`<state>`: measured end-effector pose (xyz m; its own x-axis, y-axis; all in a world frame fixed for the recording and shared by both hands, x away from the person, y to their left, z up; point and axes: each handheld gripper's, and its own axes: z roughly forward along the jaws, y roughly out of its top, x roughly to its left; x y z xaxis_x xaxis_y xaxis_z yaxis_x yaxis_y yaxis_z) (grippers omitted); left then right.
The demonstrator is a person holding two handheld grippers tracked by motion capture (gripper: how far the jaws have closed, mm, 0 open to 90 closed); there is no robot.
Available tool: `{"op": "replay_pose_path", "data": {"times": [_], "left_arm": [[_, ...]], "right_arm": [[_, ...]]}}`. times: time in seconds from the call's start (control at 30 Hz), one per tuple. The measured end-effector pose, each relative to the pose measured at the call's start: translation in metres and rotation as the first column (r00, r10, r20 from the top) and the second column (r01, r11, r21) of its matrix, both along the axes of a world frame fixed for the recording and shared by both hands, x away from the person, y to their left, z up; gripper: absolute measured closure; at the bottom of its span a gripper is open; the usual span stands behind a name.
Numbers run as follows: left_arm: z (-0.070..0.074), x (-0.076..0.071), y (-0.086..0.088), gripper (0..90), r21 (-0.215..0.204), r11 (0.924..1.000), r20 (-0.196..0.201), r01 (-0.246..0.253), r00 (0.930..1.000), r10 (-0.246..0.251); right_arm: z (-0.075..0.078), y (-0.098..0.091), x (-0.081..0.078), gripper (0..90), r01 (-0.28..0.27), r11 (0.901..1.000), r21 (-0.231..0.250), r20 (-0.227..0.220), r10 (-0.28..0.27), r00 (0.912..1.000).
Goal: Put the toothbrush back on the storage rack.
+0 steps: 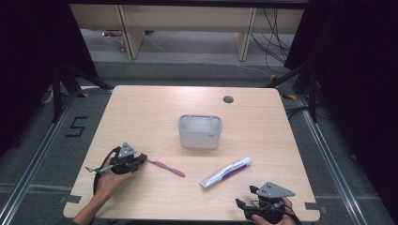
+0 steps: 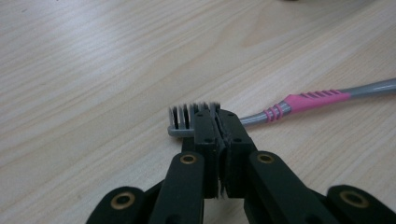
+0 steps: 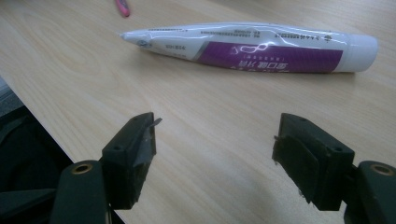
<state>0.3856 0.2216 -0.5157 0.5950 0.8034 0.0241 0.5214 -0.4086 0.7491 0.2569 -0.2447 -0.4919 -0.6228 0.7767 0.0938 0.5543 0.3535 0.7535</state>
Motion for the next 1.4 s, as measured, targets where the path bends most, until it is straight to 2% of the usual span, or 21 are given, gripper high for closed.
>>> {"op": "replay_pose_path", "data": {"times": [0.07,0.1,0.2,0.23,0.3,0.33,0.37,0.4,0.57,0.67,0.73,0.83,0.87,0.9,1.0,1.17,1.23,1.27,1.3,1.33,1.4], "left_arm": [[0.001,0.001,-0.002,86.4,0.006,1.0000,0.005,0.000,1.0000,0.000],[0.001,0.003,-0.002,86.4,0.009,0.9999,0.003,0.004,1.0000,-0.004],[0.000,0.005,-0.006,86.0,-0.007,1.0000,0.012,-0.004,0.9999,0.004],[0.001,0.005,-0.006,86.0,0.004,1.0000,-0.001,0.002,1.0000,-0.002],[0.000,0.007,-0.007,85.5,-0.002,1.0000,-0.002,-0.004,1.0000,0.004],[0.000,0.007,-0.007,85.3,-0.002,1.0000,-0.005,-0.003,1.0000,0.003],[0.001,0.008,-0.007,85.3,0.016,0.9999,-0.005,0.005,1.0000,-0.005],[0.000,0.009,-0.008,84.9,-0.005,1.0000,-0.007,-0.003,1.0000,0.003],[0.004,0.008,-0.008,82.9,-0.032,0.9993,-0.011,-0.018,0.9998,0.017],[0.005,0.006,-0.008,80.2,-0.084,0.9958,-0.022,-0.035,0.9992,0.033],[0.007,0.003,-0.009,78.1,-0.101,0.9942,-0.043,-0.036,0.9985,0.032],[0.009,-0.001,-0.010,72.7,-0.120,0.9915,-0.050,-0.051,0.9977,0.045],[0.011,-0.004,-0.010,70.7,-0.139,0.9882,-0.068,-0.064,0.9962,0.055],[0.011,-0.004,-0.010,67.5,-0.139,0.9882,-0.068,-0.064,0.9962,0.055],[0.012,-0.007,-0.011,61.4,-0.160,0.9824,-0.130,-0.096,0.9887,0.076],[0.007,-0.009,-0.012,49.3,-0.197,0.9675,-0.224,-0.159,0.9681,0.113],[0.009,-0.010,-0.013,46.9,-0.199,0.9647,-0.238,-0.172,0.9634,0.123],[0.012,-0.010,-0.013,44.9,-0.196,0.9650,-0.240,-0.174,0.9627,0.125],[0.013,-0.011,-0.014,43.2,-0.208,0.9611,-0.251,-0.182,0.9596,0.127],[0.016,-0.011,-0.015,41.8,-0.217,0.9581,-0.266,-0.187,0.9558,0.126],[0.020,-0.011,-0.018,37.4,-0.212,0.9581,-0.279,-0.193,0.9514,0.129]], "right_arm": [[0.000,0.000,0.000,29.3,-0.002,1.0000,0.001,0.004,0.002,1.0000],[0.000,-0.001,0.001,29.3,-0.010,0.9999,-0.011,0.022,0.011,0.9997],[0.000,-0.001,0.001,29.4,-0.004,1.0000,-0.006,0.011,0.004,0.9999],[0.000,-0.001,0.001,29.4,-0.004,1.0000,-0.006,0.011,0.004,0.9999],[0.000,-0.002,0.002,29.3,-0.016,0.9998,-0.014,0.025,0.016,0.9996],[0.000,-0.001,0.000,29.3,-0.002,1.0000,0.000,0.001,0.002,1.0000],[0.000,-0.001,0.000,29.3,-0.002,1.0000,0.000,0.001,0.002,1.0000],[0.000,-0.001,0.001,29.3,-0.012,0.9999,-0.006,0.021,0.012,0.9997],[0.000,-0.002,0.002,29.3,-0.015,0.9998,-0.012,0.033,0.016,0.9993],[0.001,-0.002,0.001,29.3,-0.018,0.9998,-0.005,0.025,0.018,0.9995],[0.001,-0.001,-0.001,29.3,0.002,0.9999,0.011,0.001,-0.002,1.0000],[0.001,-0.001,-0.001,29.3,0.003,0.9999,0.016,-0.008,-0.003,1.0000],[0.000,-0.003,0.001,29.4,-0.009,1.0000,0.002,0.023,0.009,0.9997],[0.000,-0.003,0.001,29.3,-0.004,1.0000,0.001,0.022,0.004,0.9997],[-0.001,-0.004,0.002,29.3,-0.005,1.0000,0.008,0.022,0.005,0.9997],[0.000,-0.005,0.002,29.3,-0.009,0.9999,0.007,0.020,0.009,0.9998],[0.000,-0.004,0.003,29.3,-0.013,0.9999,0.008,0.020,0.013,0.9997],[0.000,-0.002,0.001,29.3,-0.002,0.9997,0.024,-0.015,0.003,0.9999],[0.000,-0.003,0.001,29.3,-0.006,0.9998,0.017,0.007,0.005,1.0000],[-0.001,-0.002,0.001,29.3,-0.003,0.9997,0.023,0.002,0.003,1.0000],[-0.001,-0.002,0.002,29.3,-0.011,0.9997,0.021,0.011,0.011,0.9999]]}}
